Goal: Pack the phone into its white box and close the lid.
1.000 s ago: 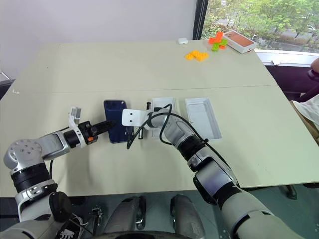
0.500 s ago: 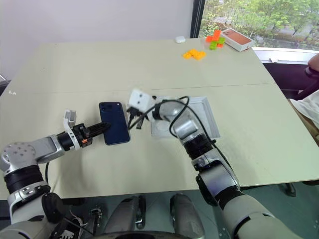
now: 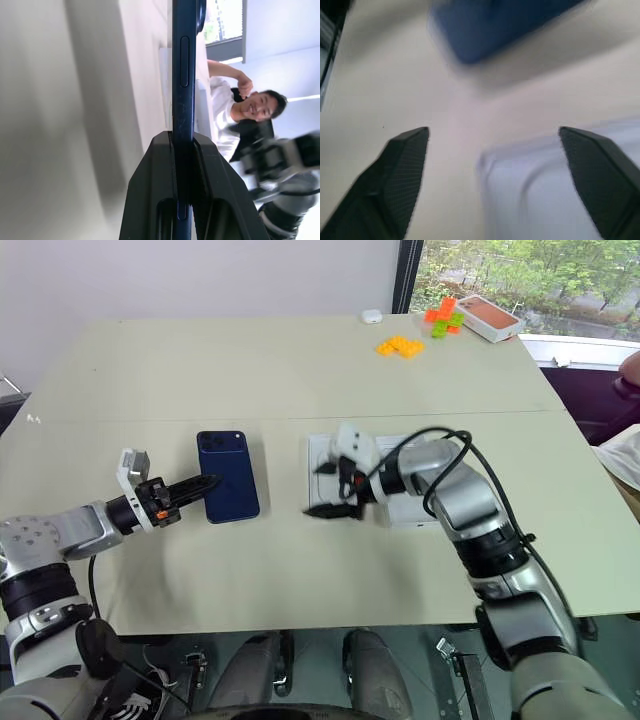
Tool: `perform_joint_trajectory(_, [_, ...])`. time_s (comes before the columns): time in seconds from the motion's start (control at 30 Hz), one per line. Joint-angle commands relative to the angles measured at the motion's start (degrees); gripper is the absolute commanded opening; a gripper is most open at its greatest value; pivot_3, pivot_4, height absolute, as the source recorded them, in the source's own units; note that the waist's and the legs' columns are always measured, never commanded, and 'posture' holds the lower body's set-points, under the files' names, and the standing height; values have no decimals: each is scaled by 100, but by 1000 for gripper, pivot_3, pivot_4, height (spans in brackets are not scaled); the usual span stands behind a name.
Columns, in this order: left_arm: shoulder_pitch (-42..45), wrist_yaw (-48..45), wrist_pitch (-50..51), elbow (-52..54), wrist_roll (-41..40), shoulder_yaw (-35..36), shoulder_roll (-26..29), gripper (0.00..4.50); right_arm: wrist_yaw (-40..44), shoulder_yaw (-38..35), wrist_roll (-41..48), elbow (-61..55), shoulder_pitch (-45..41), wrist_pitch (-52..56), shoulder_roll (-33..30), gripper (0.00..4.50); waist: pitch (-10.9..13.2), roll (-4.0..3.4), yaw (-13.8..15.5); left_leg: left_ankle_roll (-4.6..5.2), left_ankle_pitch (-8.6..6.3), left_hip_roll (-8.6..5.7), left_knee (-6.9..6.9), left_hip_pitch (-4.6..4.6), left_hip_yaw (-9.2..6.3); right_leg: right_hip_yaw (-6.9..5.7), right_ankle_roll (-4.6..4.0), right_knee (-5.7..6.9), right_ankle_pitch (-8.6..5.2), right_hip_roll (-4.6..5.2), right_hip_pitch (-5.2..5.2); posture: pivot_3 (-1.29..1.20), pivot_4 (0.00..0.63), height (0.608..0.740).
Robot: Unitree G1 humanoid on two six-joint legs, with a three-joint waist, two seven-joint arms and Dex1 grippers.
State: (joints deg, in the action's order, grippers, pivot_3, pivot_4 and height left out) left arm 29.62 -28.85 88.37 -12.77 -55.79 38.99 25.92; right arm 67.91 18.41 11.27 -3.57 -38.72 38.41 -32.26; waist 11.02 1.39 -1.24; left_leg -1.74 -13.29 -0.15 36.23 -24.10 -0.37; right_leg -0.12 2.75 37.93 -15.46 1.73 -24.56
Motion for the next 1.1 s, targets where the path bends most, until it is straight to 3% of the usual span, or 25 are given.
perform_joint_trajectory(0.03, [216, 5, 57, 57, -309, 205, -15, 0, -99, 460, -618, -98, 70, -672, -305, 4312, 0, 0, 29, 0, 0, 1, 2, 0, 0, 0, 0, 2, 0, -3, -1, 0, 150, 740])
perform_joint_trajectory(0.53, [411, 307, 262, 215, -563, 245, -185, 0, -45, 668, -1212, 499, 27, -1608, -417, 4312, 1, 3, 54, 4, 0, 1, 59, -15, -3, -4, 1, 20, 1, -5, 9, 0, 150, 740])
perform_joint_trajectory(0.63, [498, 434, 261, 220, -593, 253, -270, 0, -59, 610, -1220, 526, 51, -1598, -377, 3523, 1, 3, 53, 12, -4, 1, 79, -21, -4, -5, 2, 23, 1, -5, 12, 0, 150, 740])
perform_joint_trajectory(0.77, [583, 512, 289, 256, -647, 210, -345, 0, -125, 671, -1392, 619, 66, -1719, -355, 1560, 1, 3, 56, 13, -4, 0, 88, -21, -4, -5, 2, 27, 2, -4, 14, 0, 150, 740])
perform_joint_trajectory(0.93, [754, 634, 171, 246, -622, 99, -521, 0, -99, 650, -1299, 411, 72, -1494, -227, 1560, 1, 4, 53, 13, -4, 1, 90, -19, -4, -5, 3, 31, 2, -6, 16, 0, 150, 740])
perform_joint_trajectory(1.1, [915, 894, -69, 105, -378, -92, -744, 0, -122, 565, -899, -229, -28, -536, 109, 1560, 1, 3, 41, 12, -3, 1, 90, -19, -6, -6, 3, 34, 2, -8, 15, 0, 150, 740])
